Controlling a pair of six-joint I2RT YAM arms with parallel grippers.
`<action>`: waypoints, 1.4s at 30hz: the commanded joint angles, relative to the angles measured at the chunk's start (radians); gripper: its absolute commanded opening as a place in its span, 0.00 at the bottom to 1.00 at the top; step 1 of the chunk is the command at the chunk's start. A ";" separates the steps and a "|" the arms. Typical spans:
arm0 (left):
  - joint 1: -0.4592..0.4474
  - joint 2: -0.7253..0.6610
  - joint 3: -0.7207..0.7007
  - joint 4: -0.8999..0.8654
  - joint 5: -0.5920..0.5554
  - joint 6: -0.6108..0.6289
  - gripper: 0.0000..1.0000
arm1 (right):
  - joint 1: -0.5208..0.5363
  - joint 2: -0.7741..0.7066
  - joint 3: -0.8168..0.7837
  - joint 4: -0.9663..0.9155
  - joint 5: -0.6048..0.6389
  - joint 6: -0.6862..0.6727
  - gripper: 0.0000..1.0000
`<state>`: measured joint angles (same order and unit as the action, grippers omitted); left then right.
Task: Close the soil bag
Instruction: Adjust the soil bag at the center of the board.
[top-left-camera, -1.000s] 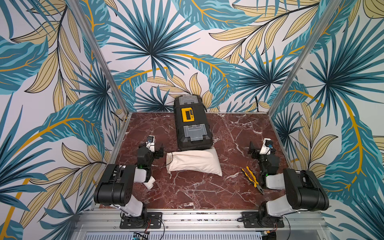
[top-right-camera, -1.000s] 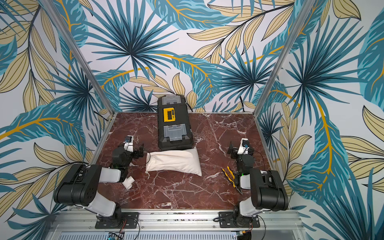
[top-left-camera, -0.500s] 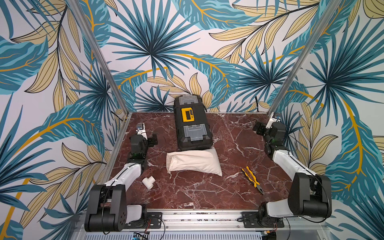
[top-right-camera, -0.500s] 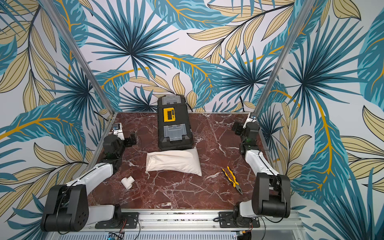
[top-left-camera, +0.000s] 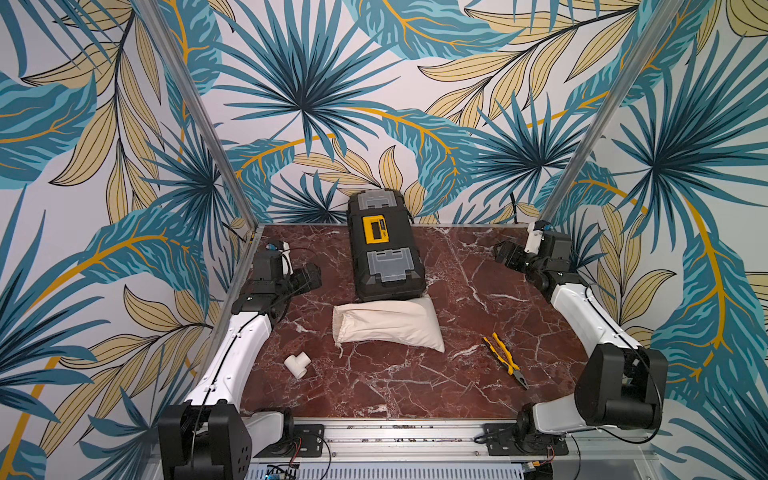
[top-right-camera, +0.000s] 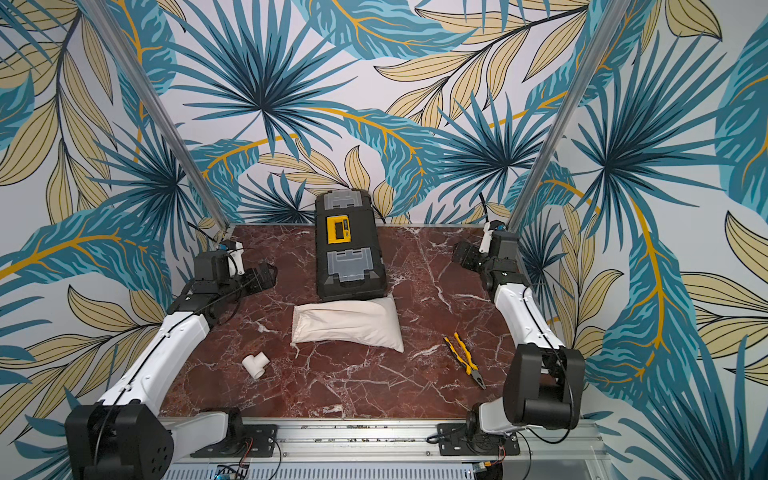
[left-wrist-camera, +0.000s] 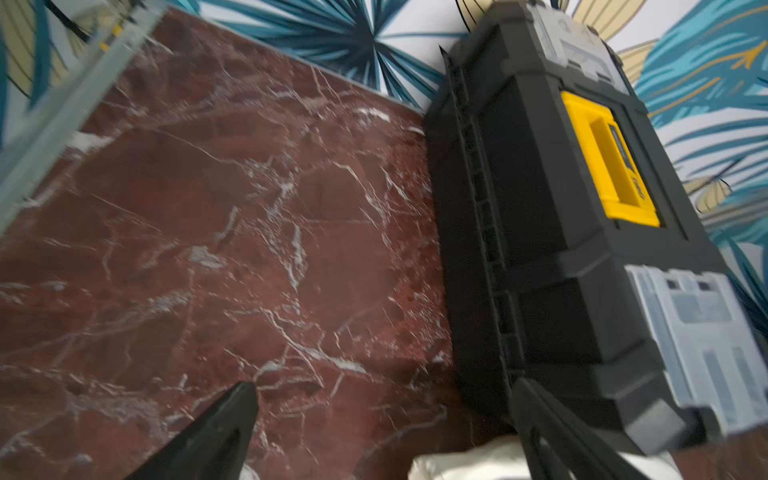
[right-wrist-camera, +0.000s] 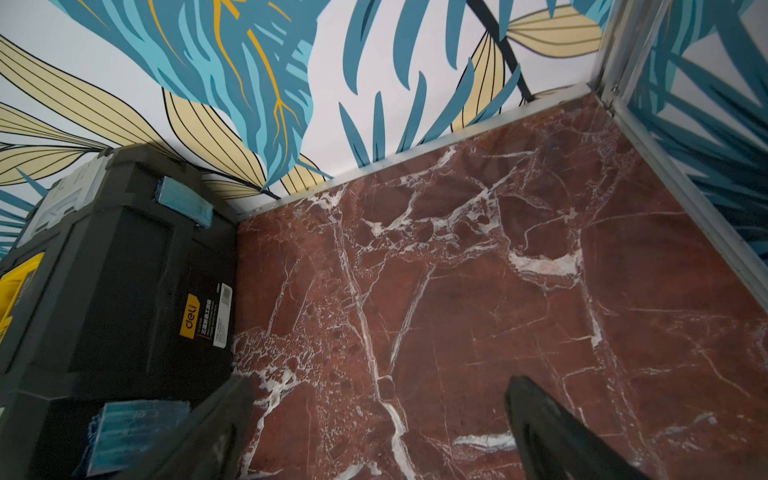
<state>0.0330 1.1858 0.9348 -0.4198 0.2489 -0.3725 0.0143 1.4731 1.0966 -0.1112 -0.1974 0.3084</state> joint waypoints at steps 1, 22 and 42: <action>0.005 -0.047 0.030 -0.179 0.174 -0.010 1.00 | 0.009 0.008 0.009 -0.073 -0.032 0.021 0.99; -0.152 -0.228 -0.126 -0.314 0.405 0.073 1.00 | 0.042 -0.025 -0.045 -0.069 -0.023 0.051 0.99; -0.236 -0.078 -0.114 -0.334 0.330 0.068 0.93 | 0.049 -0.035 -0.052 -0.059 -0.023 0.049 0.99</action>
<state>-0.1879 1.0973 0.8181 -0.7486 0.5758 -0.3214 0.0586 1.4643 1.0691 -0.1738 -0.2184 0.3634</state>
